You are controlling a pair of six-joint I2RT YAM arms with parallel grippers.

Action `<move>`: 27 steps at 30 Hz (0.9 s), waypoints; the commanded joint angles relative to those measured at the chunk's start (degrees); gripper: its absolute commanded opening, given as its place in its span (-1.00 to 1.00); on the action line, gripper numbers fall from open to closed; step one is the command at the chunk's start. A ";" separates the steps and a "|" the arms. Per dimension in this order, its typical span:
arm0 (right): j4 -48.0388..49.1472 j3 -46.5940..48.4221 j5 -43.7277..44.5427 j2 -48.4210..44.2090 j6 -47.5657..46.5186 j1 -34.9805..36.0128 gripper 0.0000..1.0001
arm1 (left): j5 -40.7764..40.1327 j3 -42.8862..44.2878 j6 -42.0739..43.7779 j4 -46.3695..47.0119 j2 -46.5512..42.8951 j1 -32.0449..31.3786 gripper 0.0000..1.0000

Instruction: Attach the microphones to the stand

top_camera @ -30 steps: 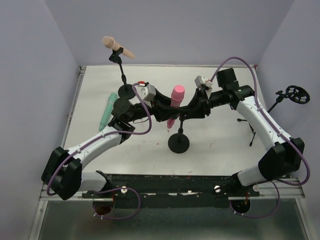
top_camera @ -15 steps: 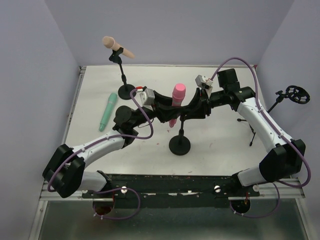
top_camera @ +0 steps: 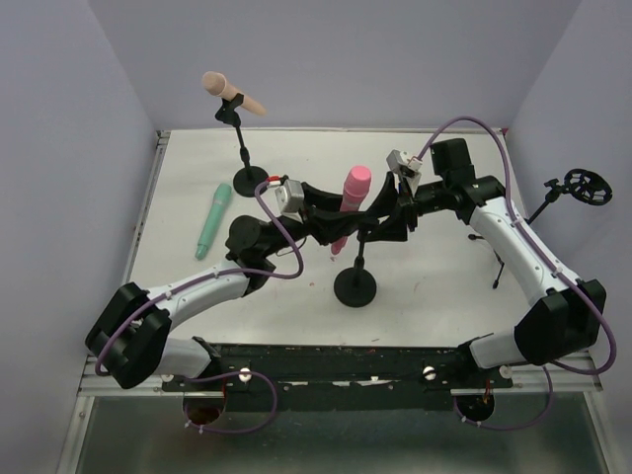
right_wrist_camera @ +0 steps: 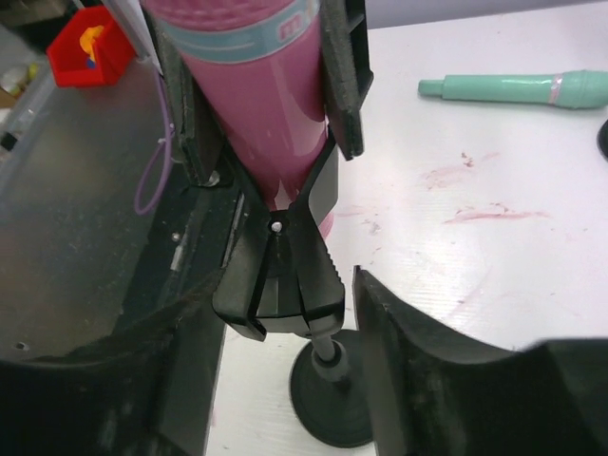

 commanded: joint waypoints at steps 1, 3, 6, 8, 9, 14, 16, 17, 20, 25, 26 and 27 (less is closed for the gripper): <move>1.93 -0.98 -1.67 -1.88 2.57 0.44 0.37 | -1.29 -2.25 -0.56 3.38 -1.67 -0.71 -1.00; 2.02 -1.24 -1.59 -2.32 2.48 0.35 0.49 | -1.38 -2.78 -0.91 3.47 -1.85 -0.71 -0.93; 2.19 -1.68 -1.32 -3.11 2.57 0.26 0.64 | -2.08 -3.31 -1.26 3.29 -2.29 -0.71 -0.70; 2.11 -1.68 -1.41 -3.46 2.48 0.09 0.71 | -2.52 -3.31 -1.79 2.68 -2.64 -0.71 -0.35; 2.19 -1.77 -1.50 -3.55 2.48 0.09 0.72 | -2.52 -3.13 -1.96 2.24 -2.90 -0.71 -0.15; 2.02 -1.94 -1.32 -3.82 2.48 -0.09 0.78 | -3.40 -2.08 -2.32 -4.07 -5.88 -0.63 0.49; 1.67 -1.94 -1.23 -3.99 2.04 -0.18 0.86 | -3.40 -1.55 -1.62 -7.67 -7.55 -0.54 0.67; 1.15 -1.94 -1.23 -4.08 1.26 -0.26 0.90 | -3.40 -1.20 -1.27 -9.35 -8.43 -0.54 0.74; -0.96 -1.59 -1.15 -4.08 -1.03 -0.27 1.00 | -3.14 -1.11 -0.30 -13.74 -11.16 -0.27 0.97; -6.58 0.43 0.78 -3.20 -6.74 -0.27 1.00 | 2.73 -0.59 0.23 -20.59 -14.50 2.44 0.97; -7.64 1.04 0.96 -3.12 -7.45 -0.35 1.00 | 5.45 0.64 0.49 -23.31 -14.68 3.84 0.97; -8.34 1.39 1.22 -2.94 -7.89 -0.27 1.00 | 9.57 2.13 0.67 -26.90 -14.60 5.16 0.97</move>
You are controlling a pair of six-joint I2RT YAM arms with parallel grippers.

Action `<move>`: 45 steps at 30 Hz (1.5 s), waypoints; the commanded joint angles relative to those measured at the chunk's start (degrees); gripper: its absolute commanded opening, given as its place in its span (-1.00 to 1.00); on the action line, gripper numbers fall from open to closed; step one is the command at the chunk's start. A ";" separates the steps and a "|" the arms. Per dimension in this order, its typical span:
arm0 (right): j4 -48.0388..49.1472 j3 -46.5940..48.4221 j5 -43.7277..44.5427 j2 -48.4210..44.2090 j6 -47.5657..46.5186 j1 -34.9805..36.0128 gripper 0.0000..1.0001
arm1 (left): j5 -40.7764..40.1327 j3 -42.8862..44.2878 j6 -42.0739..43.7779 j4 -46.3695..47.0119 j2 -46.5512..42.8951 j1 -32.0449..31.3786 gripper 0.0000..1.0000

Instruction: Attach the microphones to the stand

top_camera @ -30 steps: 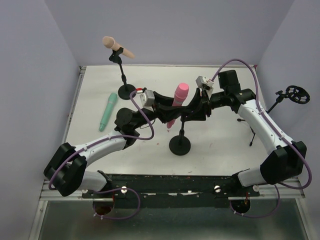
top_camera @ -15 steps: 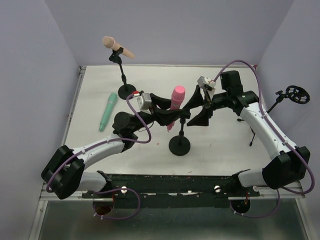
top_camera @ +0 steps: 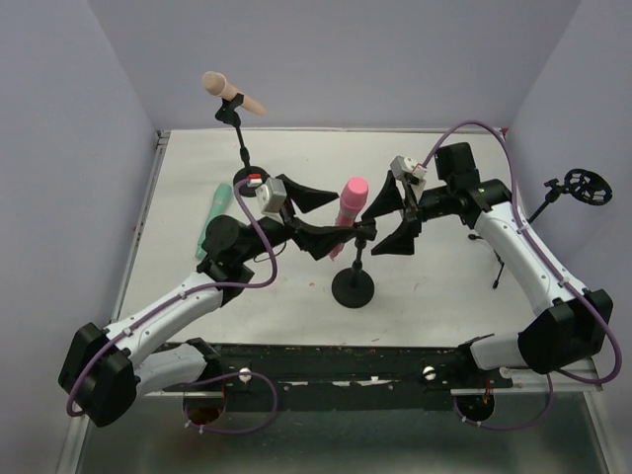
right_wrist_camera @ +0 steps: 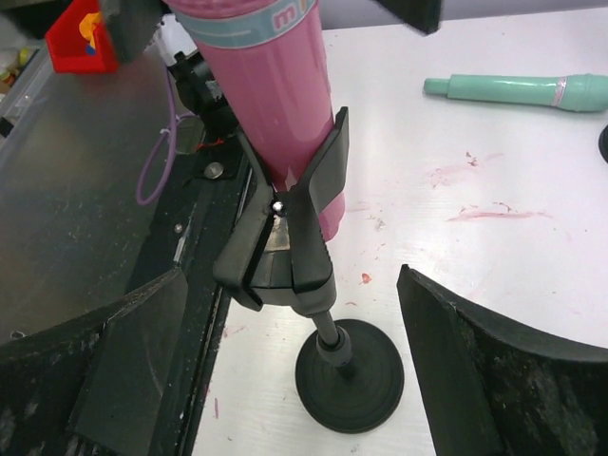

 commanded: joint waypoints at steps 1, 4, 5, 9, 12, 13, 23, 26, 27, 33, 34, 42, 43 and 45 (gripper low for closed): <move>-6.58 2.84 1.18 0.03 -5.59 -0.24 0.99 | 15.55 6.74 1.39 -15.17 -0.65 5.78 0.97; -8.69 3.63 1.53 0.65 -7.62 -0.33 1.00 | 23.41 11.85 1.82 -23.00 0.76 9.13 0.97; -9.04 3.89 1.62 0.74 -7.97 -0.24 1.00 | 24.12 13.08 4.01 -26.07 0.67 9.22 0.97; -11.33 5.30 1.62 2.05 -9.82 -0.16 1.00 | 25.44 18.62 15.25 -37.93 1.02 9.31 0.97; -13.08 6.88 1.71 3.28 -11.31 -0.07 1.00 | 26.84 21.61 20.19 -42.61 2.69 9.22 0.97; -13.35 7.23 1.88 3.72 -11.40 0.11 0.99 | 27.37 22.40 21.33 -43.49 3.13 9.22 0.97; -12.92 8.64 3.64 5.57 -11.58 2.13 0.96 | 29.75 26.19 20.64 -42.36 8.49 7.91 0.97; -13.18 8.91 4.08 5.83 -11.93 2.57 0.91 | 28.79 25.93 19.50 -40.17 9.11 7.03 0.93; -13.09 8.99 4.34 5.75 -11.93 2.57 0.89 | 28.78 25.66 18.97 -39.46 9.28 6.94 0.88; -9.85 7.24 6.10 3.47 -9.21 2.48 0.73 | 27.64 23.73 16.25 -35.51 9.02 6.76 0.64; -9.06 6.71 6.19 3.11 -8.42 2.57 0.71 | 27.21 23.38 15.90 -35.07 8.85 6.68 0.63; -7.20 5.39 5.67 1.18 -7.01 2.57 0.61 | 26.06 22.94 15.54 -34.36 8.06 5.36 0.46; -7.12 5.04 5.58 1.00 -7.01 2.57 0.61 | 25.88 22.85 15.63 -34.27 7.88 5.27 0.45; -6.94 4.60 5.58 0.65 -6.92 2.57 0.61 | 25.53 22.59 15.72 -34.27 7.70 5.01 0.39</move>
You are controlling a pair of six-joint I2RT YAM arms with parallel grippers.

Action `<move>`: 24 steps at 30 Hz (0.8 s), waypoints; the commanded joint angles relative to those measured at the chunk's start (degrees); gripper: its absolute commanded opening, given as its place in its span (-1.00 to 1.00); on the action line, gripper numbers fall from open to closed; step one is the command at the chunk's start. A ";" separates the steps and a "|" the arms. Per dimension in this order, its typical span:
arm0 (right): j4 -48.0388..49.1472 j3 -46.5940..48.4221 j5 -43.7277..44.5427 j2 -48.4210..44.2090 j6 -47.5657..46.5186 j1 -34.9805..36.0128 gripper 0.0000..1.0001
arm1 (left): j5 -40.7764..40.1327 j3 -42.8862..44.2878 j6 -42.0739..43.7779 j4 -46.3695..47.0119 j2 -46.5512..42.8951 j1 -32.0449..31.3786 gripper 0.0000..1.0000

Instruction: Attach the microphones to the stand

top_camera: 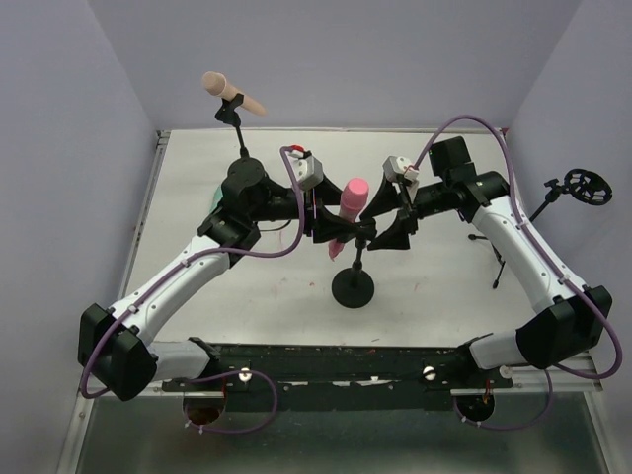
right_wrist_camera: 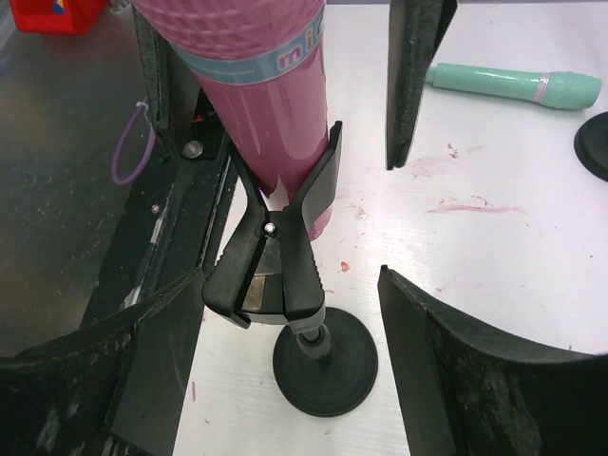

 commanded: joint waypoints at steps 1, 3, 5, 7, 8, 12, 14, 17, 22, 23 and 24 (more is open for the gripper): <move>1.48 -1.59 0.33 -1.38 0.69 0.27 0.61 | -1.11 -1.02 0.00 1.71 -1.72 -0.76 0.35; 1.48 -2.02 0.07 -1.56 0.77 0.27 0.61 | -1.46 -1.11 -0.09 1.71 -1.80 -1.03 0.27; 1.65 -2.20 -0.11 -1.73 0.77 0.27 0.57 | -1.99 -1.37 -0.43 1.97 -1.80 -1.20 0.11; 1.74 -2.20 -0.11 -1.65 1.04 0.27 0.45 | -2.78 -1.63 -0.96 2.23 -1.89 -1.38 -0.05; 1.74 -2.20 -0.37 -1.73 0.95 0.27 0.37 | -3.30 -1.72 -1.23 2.41 -1.89 -1.55 -0.20; 1.48 -1.85 -0.90 -1.73 1.12 0.27 -0.01 | -4.45 -2.43 -1.93 4.17 -2.24 -2.17 -0.63; 1.30 -1.76 -0.72 -1.82 1.04 0.27 -0.19 | -4.89 -2.51 -2.19 4.60 -2.24 -2.26 -0.78; 1.30 -1.85 -1.25 -2.00 1.04 0.27 -0.46 | -5.86 -3.74 -2.89 6.70 -2.86 -2.52 -0.94; 4.02 -3.95 -2.57 -3.31 3.66 0.27 -0.77 | -9.63 -9.27 -5.18 14.52 -5.40 -3.31 -1.00; 5.33 -4.48 -2.92 -3.75 4.72 0.27 -0.78 | -10.51 -10.24 -5.53 16.11 -5.84 -3.40 -1.00; 6.74 -5.36 -3.27 -4.19 6.30 0.27 -0.79 | -11.30 -11.38 -5.88 17.95 -6.28 -3.75 -1.00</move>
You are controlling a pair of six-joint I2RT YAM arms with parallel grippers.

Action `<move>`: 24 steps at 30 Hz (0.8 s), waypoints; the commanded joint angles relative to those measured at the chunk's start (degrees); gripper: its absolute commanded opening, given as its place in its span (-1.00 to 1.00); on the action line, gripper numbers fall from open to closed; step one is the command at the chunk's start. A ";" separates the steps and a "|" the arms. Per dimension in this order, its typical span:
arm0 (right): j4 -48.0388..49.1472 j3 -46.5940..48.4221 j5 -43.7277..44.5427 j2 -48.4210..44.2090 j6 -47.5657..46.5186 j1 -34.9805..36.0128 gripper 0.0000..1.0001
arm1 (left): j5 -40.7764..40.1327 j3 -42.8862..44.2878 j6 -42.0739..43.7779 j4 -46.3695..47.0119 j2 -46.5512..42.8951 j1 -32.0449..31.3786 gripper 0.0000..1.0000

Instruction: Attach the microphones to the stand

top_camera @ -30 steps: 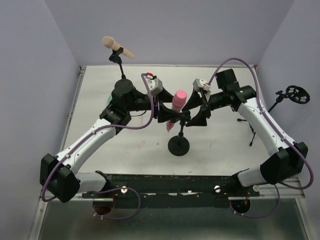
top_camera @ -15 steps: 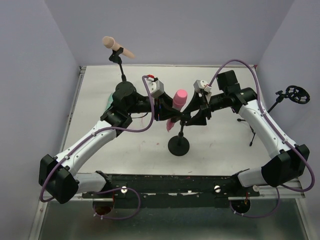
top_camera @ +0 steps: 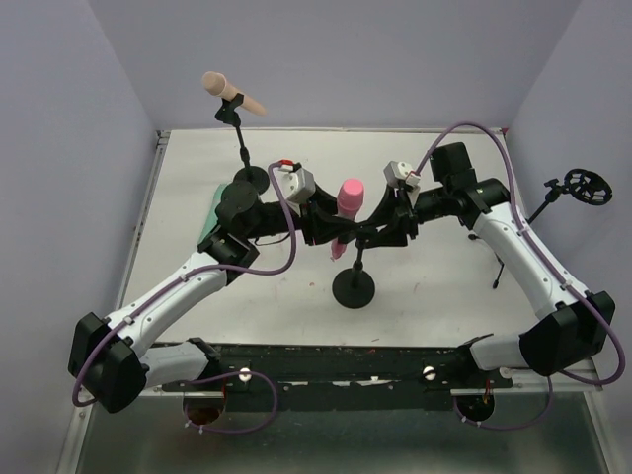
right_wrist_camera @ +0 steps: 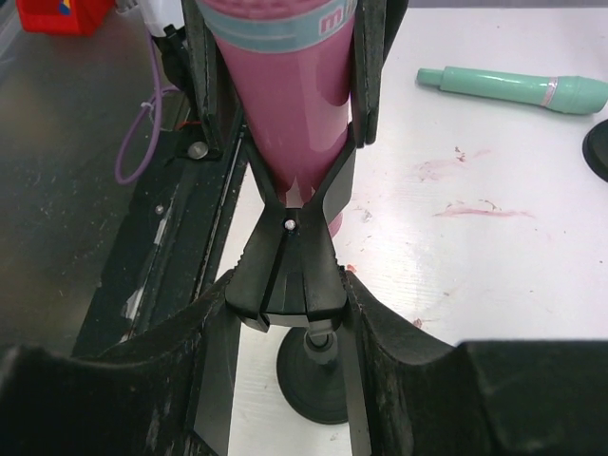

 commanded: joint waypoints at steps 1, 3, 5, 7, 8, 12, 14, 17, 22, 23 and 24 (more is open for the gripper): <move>5.74 -2.96 -2.94 -2.80 5.96 0.25 -0.80 | -5.07 -5.40 -2.69 10.11 -3.12 -1.44 -1.00; 7.50 -3.93 -3.56 -3.06 7.80 0.25 -0.83 | -6.48 -7.25 -3.83 13.89 -3.56 -1.96 -1.00; 8.13 -4.46 -4.00 -2.97 8.34 0.25 -0.84 | -7.19 -7.96 -4.10 15.57 -3.12 -2.67 -1.00; 8.39 -4.55 -4.35 -2.97 8.60 0.25 -0.84 | -7.02 -7.43 -4.10 15.23 -2.25 -3.37 -1.00; 8.30 -4.64 -4.70 -2.89 8.69 0.34 -0.84 | -6.84 -7.17 -4.19 15.05 -1.81 -3.55 -1.00; 8.39 -4.90 -5.14 -3.24 8.78 0.25 -0.85 | -7.19 -6.99 -4.19 15.14 -1.01 -3.81 -1.00; 8.48 -5.34 -5.14 -3.41 8.78 0.25 -0.86 | -7.28 -7.34 -4.19 15.23 -1.01 -3.81 -1.00; 8.74 -5.78 -5.06 -3.68 9.04 0.25 -0.85 | -7.89 -8.57 -4.63 16.28 -1.71 -3.81 -1.00; 9.10 -6.04 -4.09 -4.38 9.31 0.25 -0.01 | -8.86 -10.42 -5.60 18.30 -2.59 -3.81 -1.00; 8.75 -5.96 -3.83 -4.38 9.05 0.25 0.22 | -8.95 -10.68 -5.60 18.39 -2.85 -3.81 -1.00; 8.57 -5.87 -3.56 -4.55 9.04 0.25 0.31 | -8.78 -10.77 -5.60 18.39 -2.86 -3.90 -1.00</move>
